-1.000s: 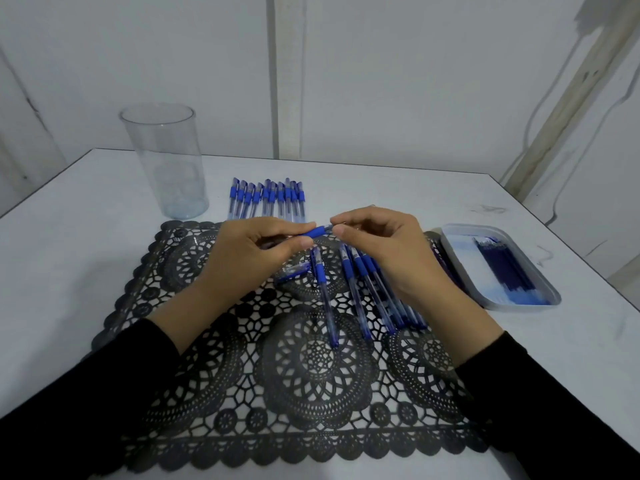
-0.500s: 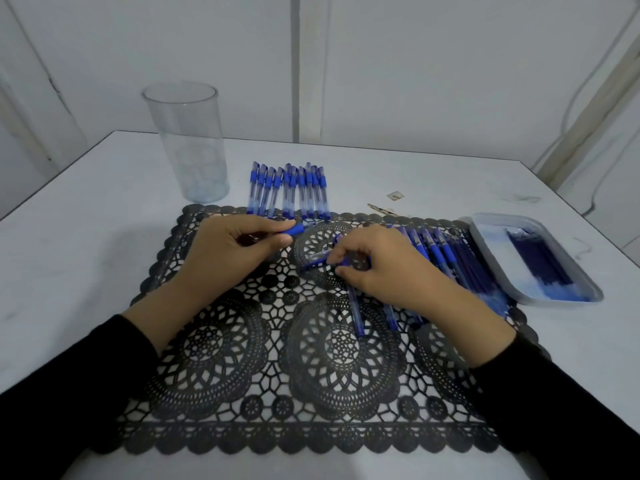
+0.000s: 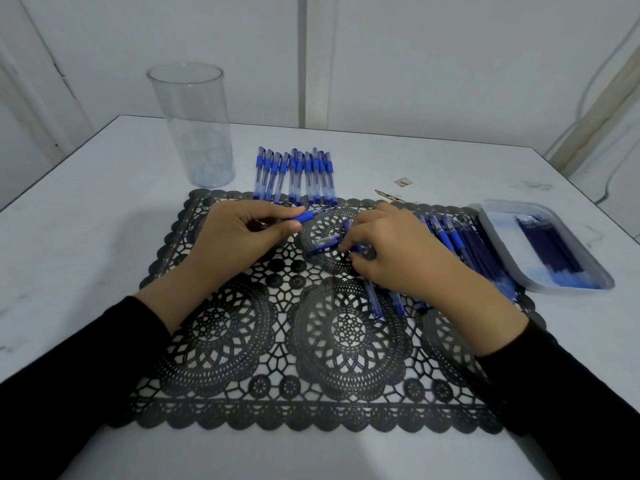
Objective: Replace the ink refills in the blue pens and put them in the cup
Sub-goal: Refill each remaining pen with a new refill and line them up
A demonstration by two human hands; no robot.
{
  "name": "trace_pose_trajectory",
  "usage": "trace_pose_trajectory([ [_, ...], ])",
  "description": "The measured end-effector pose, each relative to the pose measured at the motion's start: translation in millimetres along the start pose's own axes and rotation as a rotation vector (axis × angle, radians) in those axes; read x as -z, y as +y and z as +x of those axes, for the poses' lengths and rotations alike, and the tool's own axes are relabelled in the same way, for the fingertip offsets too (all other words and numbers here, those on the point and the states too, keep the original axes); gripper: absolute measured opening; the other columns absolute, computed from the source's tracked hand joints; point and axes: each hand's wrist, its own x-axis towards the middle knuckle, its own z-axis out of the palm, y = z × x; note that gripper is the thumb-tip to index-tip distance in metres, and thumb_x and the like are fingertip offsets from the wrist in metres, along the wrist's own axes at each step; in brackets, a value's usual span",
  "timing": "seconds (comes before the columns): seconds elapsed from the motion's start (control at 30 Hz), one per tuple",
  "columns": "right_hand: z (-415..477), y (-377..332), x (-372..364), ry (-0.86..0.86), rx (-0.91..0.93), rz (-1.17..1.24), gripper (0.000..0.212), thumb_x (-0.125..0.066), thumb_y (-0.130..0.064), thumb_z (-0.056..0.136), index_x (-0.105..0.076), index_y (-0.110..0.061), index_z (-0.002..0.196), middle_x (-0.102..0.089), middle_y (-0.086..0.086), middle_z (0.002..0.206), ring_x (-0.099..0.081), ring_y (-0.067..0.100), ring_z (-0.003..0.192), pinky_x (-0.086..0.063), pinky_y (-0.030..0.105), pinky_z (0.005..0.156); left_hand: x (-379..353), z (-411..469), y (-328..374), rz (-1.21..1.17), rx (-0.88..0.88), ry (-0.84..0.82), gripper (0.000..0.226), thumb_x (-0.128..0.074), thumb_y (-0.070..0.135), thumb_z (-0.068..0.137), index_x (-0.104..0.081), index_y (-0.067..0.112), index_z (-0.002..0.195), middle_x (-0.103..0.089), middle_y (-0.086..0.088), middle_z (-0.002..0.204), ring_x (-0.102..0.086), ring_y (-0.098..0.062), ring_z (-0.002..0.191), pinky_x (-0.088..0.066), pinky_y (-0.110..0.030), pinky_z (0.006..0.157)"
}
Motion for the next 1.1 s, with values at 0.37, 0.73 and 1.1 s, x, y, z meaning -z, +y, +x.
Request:
trace_pose_trajectory([
  [0.37,0,-14,-6,-0.004,-0.059,-0.221,0.026,-0.05,-0.024,0.097,-0.066,-0.016,0.116,-0.054,-0.001,0.115,-0.042,0.021,0.112,-0.03,0.032,0.086,0,-1,1,-0.002,0.006,-0.007,0.029,-0.076,0.029,0.081,-0.075,0.023,0.109,-0.075,0.01,0.098,-0.071,0.0,0.089,-0.054,-0.016,0.085],
  [0.73,1,-3,-5,0.009,-0.089,-0.022,0.021,-0.058,-0.031,0.095,-0.069,-0.022,0.111,-0.044,-0.007,0.097,-0.04,0.016,0.102,-0.035,0.031,0.088,0,-1,1,0.003,0.012,-0.01,0.028,-0.078,0.024,0.082,-0.075,0.022,0.11,-0.075,0.01,0.099,-0.07,0.001,0.09,-0.054,-0.016,0.086],
  [1.1,-7,6,-1,0.251,-0.249,1.074,0.014,-0.077,-0.007,0.079,-0.066,-0.012,0.087,-0.063,-0.007,0.076,-0.055,0.008,0.067,-0.052,0.02,0.073,-1,-4,7,-0.024,-0.055,-0.019,0.029,-0.076,0.024,0.081,-0.075,0.02,0.11,-0.074,0.011,0.101,-0.069,0.003,0.093,-0.052,-0.013,0.085],
])
